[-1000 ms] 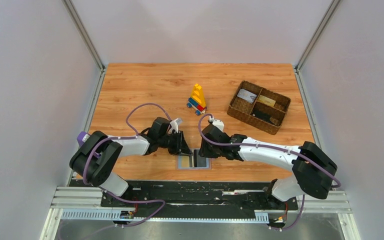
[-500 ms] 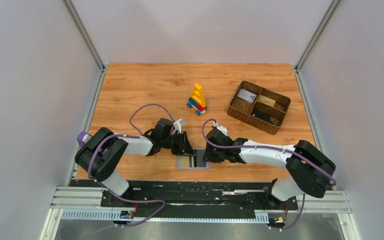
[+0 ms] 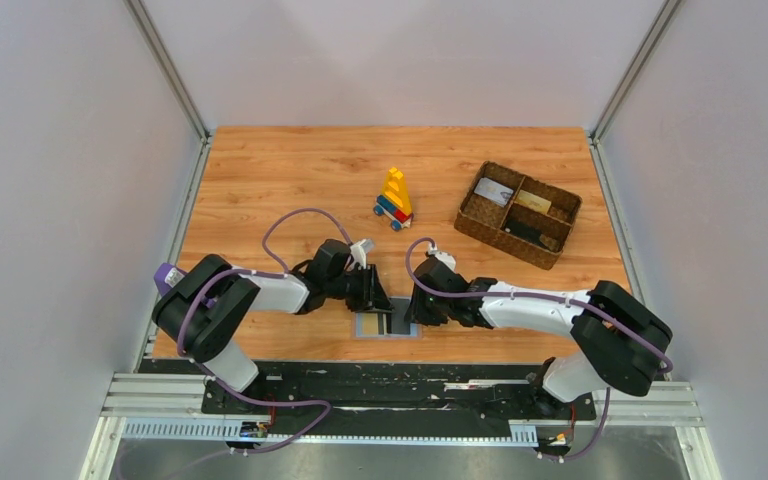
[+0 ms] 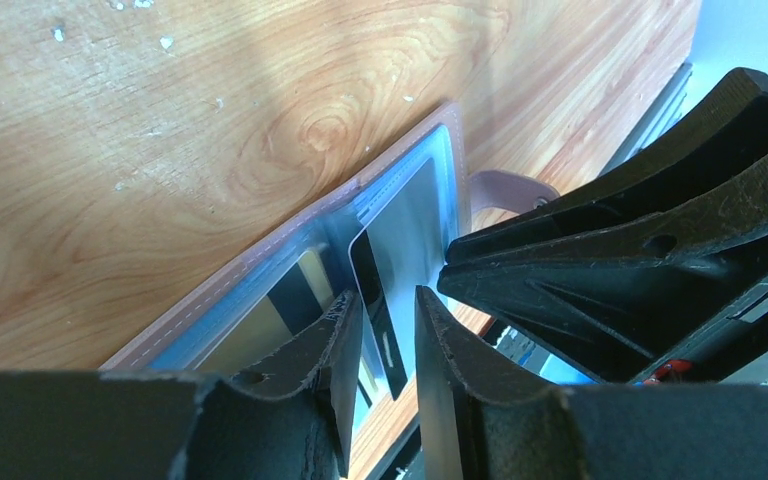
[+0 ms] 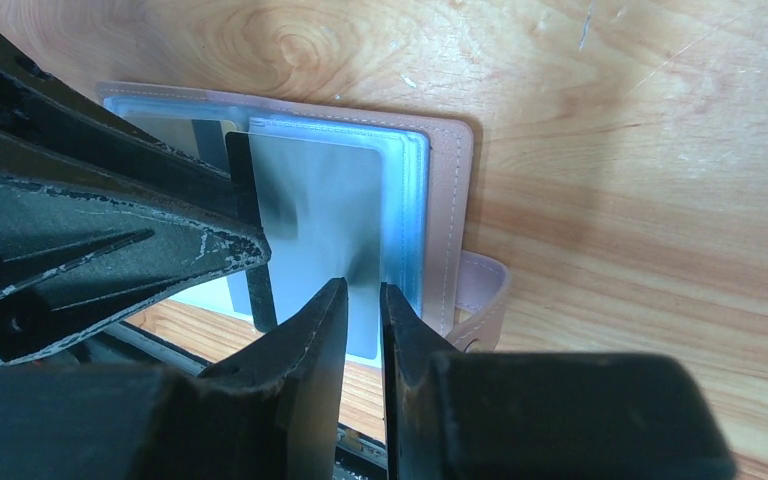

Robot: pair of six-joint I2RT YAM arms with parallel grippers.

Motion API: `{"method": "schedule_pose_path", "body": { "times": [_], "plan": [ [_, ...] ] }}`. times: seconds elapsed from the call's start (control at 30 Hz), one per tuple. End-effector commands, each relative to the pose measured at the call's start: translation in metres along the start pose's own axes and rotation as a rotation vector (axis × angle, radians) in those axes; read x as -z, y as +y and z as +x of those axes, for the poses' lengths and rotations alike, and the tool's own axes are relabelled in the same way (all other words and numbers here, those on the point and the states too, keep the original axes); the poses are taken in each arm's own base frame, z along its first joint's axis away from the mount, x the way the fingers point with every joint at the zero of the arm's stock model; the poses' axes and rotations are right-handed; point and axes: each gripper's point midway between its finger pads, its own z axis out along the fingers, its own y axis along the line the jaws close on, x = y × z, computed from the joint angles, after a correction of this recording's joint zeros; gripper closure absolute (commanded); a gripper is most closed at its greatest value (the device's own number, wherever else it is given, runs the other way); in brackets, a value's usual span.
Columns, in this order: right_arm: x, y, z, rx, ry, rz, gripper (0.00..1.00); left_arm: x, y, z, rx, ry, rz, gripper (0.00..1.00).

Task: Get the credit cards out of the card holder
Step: Remove the credit card from the card holder.

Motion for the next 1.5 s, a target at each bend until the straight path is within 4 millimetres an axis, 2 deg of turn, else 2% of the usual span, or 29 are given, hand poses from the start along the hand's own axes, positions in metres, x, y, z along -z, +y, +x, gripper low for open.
{"method": "schedule_pose_path", "body": {
  "times": [0.0, 0.13, 0.4, 0.57, 0.73, 0.8, 0.83, 1.07, 1.3, 1.47],
  "plan": [
    [-0.001, -0.004, 0.002, -0.016, 0.001, 0.002, 0.8, -0.002, 0.003, -0.001, 0.01, -0.024, -0.016, 0.69],
    [0.001, -0.007, -0.001, -0.026, -0.011, 0.003, 0.81, 0.003, -0.003, -0.004, 0.016, -0.047, -0.013, 0.76],
    [0.002, -0.015, -0.002, -0.047, -0.017, 0.019, 0.81, 0.011, -0.012, -0.009, 0.01, -0.068, -0.011, 0.77],
    [0.003, -0.015, -0.002, -0.046, -0.016, 0.017, 0.81, 0.009, -0.019, -0.006, 0.016, -0.042, 0.038, 0.89],
    [0.004, -0.013, -0.004, -0.045, -0.024, 0.012, 0.81, 0.004, -0.023, -0.004, 0.029, -0.036, 0.094, 0.92],
    [0.004, -0.013, -0.004, -0.044, -0.023, 0.012, 0.81, 0.003, -0.023, -0.002, 0.035, -0.031, 0.105, 0.97],
    [0.004, -0.014, -0.004, -0.044, -0.023, 0.015, 0.81, 0.002, -0.023, -0.002, 0.04, -0.029, 0.105, 1.0],
    [0.003, -0.019, -0.005, -0.053, -0.024, 0.027, 0.81, 0.01, -0.017, -0.007, 0.031, -0.068, 0.036, 1.0],
    [0.004, -0.019, -0.008, -0.052, -0.029, 0.03, 0.81, 0.027, 0.008, -0.009, 0.052, -0.118, -0.145, 1.0],
    [0.007, -0.012, -0.016, -0.021, -0.049, 0.009, 0.81, 0.041, 0.004, -0.02, 0.059, -0.189, -0.138, 1.0]
  ]
}}
